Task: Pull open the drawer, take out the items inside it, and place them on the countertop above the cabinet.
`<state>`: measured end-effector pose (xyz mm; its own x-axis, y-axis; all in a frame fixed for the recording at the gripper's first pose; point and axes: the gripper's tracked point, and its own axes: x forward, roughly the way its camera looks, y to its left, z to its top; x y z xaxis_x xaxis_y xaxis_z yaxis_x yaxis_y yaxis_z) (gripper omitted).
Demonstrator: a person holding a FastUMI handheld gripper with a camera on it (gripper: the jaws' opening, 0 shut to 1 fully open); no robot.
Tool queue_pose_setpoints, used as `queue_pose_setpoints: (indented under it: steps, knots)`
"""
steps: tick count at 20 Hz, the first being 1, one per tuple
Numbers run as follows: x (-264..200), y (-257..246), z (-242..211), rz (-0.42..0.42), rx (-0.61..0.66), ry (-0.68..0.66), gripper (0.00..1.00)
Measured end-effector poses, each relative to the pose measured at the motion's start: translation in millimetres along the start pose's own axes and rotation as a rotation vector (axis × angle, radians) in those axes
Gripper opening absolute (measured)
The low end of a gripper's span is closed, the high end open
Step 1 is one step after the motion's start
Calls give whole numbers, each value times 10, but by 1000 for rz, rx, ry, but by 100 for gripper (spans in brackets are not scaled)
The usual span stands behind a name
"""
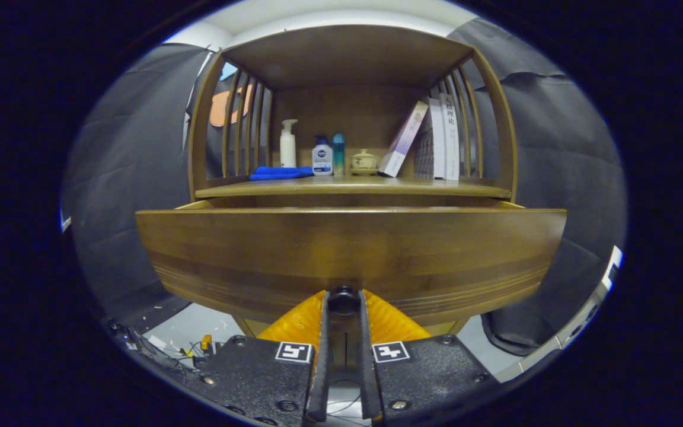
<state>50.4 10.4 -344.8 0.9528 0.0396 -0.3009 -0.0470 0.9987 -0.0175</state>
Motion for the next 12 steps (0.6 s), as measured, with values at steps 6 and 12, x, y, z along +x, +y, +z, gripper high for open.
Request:
queue_pose_setpoints:
  steps: [6,12]
  knots:
    - [-209,3,-67,18,-9,11,24]
    - [-442,-3,-212,26,-23,31,24]
